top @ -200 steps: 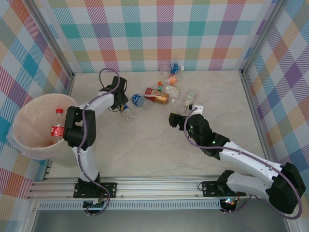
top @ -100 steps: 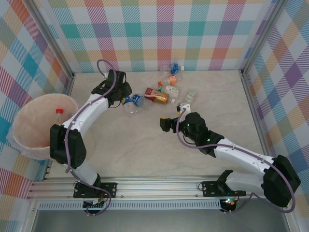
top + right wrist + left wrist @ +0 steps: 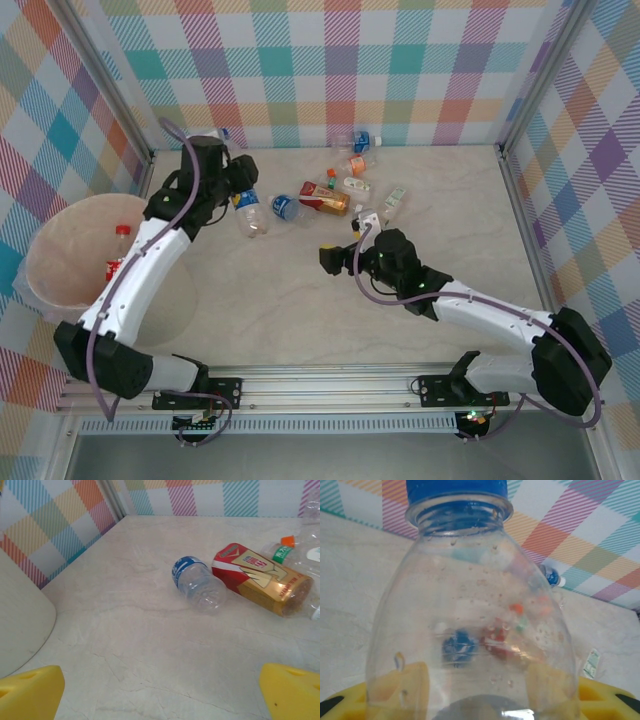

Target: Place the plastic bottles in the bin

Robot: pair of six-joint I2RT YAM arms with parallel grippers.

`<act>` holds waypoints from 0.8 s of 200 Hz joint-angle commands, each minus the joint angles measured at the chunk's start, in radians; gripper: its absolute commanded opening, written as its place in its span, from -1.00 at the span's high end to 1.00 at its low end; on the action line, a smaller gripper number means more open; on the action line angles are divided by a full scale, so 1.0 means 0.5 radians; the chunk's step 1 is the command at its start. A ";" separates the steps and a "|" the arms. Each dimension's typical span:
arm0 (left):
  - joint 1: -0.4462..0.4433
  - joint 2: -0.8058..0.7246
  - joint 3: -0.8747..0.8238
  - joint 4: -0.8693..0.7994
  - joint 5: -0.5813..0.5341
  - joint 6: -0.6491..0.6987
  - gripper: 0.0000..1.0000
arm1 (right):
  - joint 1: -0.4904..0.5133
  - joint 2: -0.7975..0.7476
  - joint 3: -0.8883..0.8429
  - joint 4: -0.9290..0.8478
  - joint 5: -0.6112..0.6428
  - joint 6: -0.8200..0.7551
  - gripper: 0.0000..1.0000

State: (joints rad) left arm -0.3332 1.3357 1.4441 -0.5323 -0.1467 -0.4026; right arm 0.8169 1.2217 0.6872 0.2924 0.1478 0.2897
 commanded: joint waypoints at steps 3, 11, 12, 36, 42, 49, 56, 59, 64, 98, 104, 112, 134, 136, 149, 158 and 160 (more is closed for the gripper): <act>-0.021 -0.150 0.145 -0.121 0.016 0.079 -0.02 | 0.035 0.035 0.089 0.118 -0.044 -0.082 -0.99; -0.021 -0.183 0.198 -0.152 0.047 0.098 -0.02 | 0.038 0.042 0.095 0.118 -0.037 -0.088 -0.99; -0.021 -0.186 0.204 -0.156 0.049 0.100 -0.02 | 0.038 0.043 0.098 0.119 -0.038 -0.088 -0.99; -0.021 -0.269 0.345 -0.230 0.026 0.150 -0.02 | 0.041 0.065 0.107 0.122 -0.020 -0.082 -0.99; -0.021 -0.289 0.370 -0.239 0.001 0.157 -0.01 | 0.041 0.067 0.107 0.127 -0.015 -0.080 -0.99; -0.021 -0.318 0.390 -0.240 -0.029 0.172 -0.01 | 0.042 0.067 0.109 0.135 -0.012 -0.077 -0.99; -0.021 -0.344 0.407 -0.240 -0.064 0.192 -0.01 | 0.041 0.069 0.104 0.142 -0.013 -0.076 -0.99; -0.021 -0.355 0.413 -0.239 -0.087 0.198 -0.01 | 0.041 0.069 0.104 0.145 -0.015 -0.076 -0.99; -0.021 -0.372 0.427 -0.236 -0.115 0.210 0.00 | 0.041 0.073 0.104 0.147 -0.020 -0.081 -0.99; -0.015 -0.445 0.519 -0.251 -0.491 0.340 0.01 | 0.044 0.076 0.099 0.158 -0.011 -0.096 -0.99; -0.010 -0.454 0.530 -0.242 -0.568 0.380 0.00 | 0.044 0.077 0.100 0.156 -0.005 -0.095 -0.99; 0.002 -0.463 0.541 -0.229 -0.665 0.438 0.00 | 0.046 0.078 0.103 0.152 0.001 -0.092 -1.00; 0.051 -0.421 0.627 -0.286 -0.842 0.581 -0.05 | 0.047 0.079 0.107 0.153 0.026 -0.083 -0.99; 0.059 -0.411 0.642 -0.305 -0.857 0.587 -0.05 | 0.047 0.080 0.105 0.157 0.026 -0.080 -0.99; 0.110 -0.350 0.731 -0.426 -0.969 0.611 -0.04 | 0.047 0.083 0.094 0.192 0.037 -0.077 -0.99; 0.141 -0.337 0.736 -0.454 -1.023 0.631 -0.04 | 0.049 0.087 0.095 0.201 0.039 -0.073 -0.99; 0.149 -0.339 0.732 -0.452 -1.030 0.634 -0.04 | 0.048 0.090 0.097 0.201 0.041 -0.073 -0.99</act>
State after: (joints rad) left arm -0.2974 1.1416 1.7679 -0.6872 -0.5121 -0.1642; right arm 0.8330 1.2560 0.7113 0.3256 0.1524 0.2600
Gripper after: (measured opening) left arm 0.527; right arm 0.996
